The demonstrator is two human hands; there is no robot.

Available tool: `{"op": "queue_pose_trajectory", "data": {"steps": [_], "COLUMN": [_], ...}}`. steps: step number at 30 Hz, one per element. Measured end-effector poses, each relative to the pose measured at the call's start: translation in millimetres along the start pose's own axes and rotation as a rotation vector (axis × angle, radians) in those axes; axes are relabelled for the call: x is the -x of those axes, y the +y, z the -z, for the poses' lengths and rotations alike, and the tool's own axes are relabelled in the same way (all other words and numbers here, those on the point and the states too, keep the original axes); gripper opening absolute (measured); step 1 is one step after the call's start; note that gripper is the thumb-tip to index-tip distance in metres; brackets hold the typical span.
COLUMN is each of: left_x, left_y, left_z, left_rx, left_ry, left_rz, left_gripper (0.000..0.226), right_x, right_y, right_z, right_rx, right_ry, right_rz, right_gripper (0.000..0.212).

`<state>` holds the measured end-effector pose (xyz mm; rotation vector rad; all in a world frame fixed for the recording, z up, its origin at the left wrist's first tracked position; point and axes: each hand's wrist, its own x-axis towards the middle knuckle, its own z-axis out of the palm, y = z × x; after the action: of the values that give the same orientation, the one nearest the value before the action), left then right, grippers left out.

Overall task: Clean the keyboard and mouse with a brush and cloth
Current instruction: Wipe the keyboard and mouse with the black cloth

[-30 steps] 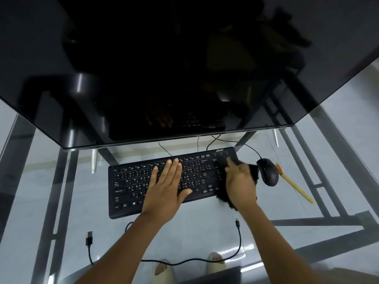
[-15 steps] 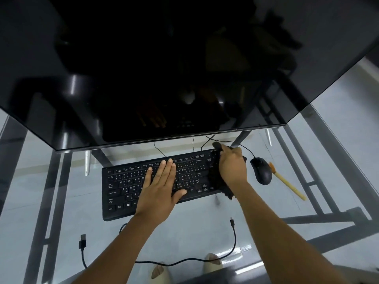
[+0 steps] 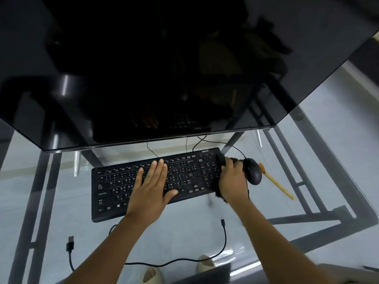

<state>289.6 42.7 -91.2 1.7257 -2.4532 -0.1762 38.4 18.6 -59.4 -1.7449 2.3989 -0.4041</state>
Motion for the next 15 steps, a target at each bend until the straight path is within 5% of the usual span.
{"op": "queue_pose_trajectory", "data": {"steps": [5,10,15], "left_x": [-2.0,-0.6,0.0], "left_y": [1.1,-0.1,0.2], "left_z": [1.2,0.5,3.1], "left_rx": [0.003,0.009,-0.007], "left_ry": [-0.006,-0.013,-0.013], "left_rz": [0.007,0.004,-0.001], "left_gripper": [0.075,0.075,0.076], "right_x": [59.2,31.3,96.5], "right_y": [-2.6,0.6,-44.6], "right_z": [3.4,8.3,-17.5], "right_rx": [0.041,-0.041,-0.034], "right_ry": [-0.125,0.051,-0.12], "right_rz": [0.275,-0.099,0.449], "right_gripper": [0.043,0.023,0.037]}}
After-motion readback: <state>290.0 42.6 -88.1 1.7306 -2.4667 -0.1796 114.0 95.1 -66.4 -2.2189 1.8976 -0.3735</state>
